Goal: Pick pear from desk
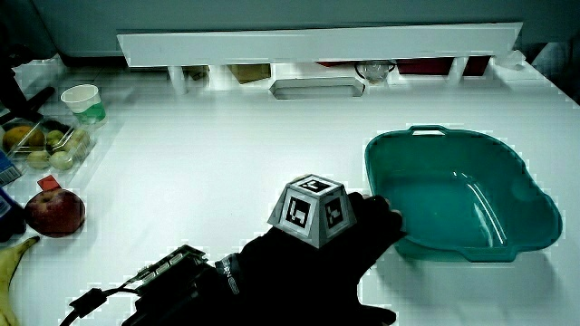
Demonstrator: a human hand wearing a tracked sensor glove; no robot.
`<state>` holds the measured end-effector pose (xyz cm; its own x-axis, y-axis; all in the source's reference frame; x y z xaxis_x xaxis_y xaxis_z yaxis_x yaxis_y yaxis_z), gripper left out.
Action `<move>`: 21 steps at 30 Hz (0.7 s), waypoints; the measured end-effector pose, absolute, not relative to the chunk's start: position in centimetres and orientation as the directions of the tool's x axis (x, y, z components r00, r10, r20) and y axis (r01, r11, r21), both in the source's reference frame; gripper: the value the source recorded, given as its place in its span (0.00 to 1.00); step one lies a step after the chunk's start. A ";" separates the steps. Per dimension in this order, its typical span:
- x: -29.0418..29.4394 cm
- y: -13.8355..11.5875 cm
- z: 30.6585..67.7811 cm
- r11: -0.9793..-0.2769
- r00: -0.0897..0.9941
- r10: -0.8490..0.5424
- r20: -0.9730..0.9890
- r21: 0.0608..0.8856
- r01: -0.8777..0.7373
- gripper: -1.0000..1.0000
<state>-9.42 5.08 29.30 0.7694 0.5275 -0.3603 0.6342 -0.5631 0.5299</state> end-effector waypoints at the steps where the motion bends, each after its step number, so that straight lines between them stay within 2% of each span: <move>1: -9.9 4.8 29.7 -0.566 0.781 0.495 -0.382 0.540 0.623 0.50; 4: -10.5 3.4 29.2 -0.595 0.801 0.442 -0.404 0.536 0.598 0.50; 6: -10.7 2.4 28.4 -0.624 0.804 0.457 -0.380 0.507 0.595 0.50; 7: -11.5 2.1 29.7 -0.647 0.826 0.445 -0.347 0.514 0.564 0.50; 15: -13.4 -2.2 32.6 -0.686 0.872 0.325 -0.367 0.543 0.484 0.50; 16: -13.8 -2.8 33.6 -0.675 0.871 0.278 -0.404 0.564 0.477 0.50; 17: -13.5 -3.1 32.5 -0.702 0.903 0.268 -0.337 0.573 0.422 0.50; 19: -13.9 -4.0 33.3 -0.674 0.909 0.192 -0.371 0.623 0.397 0.50; 21: -13.8 -4.8 33.1 -0.677 0.923 0.184 -0.337 0.638 0.368 0.50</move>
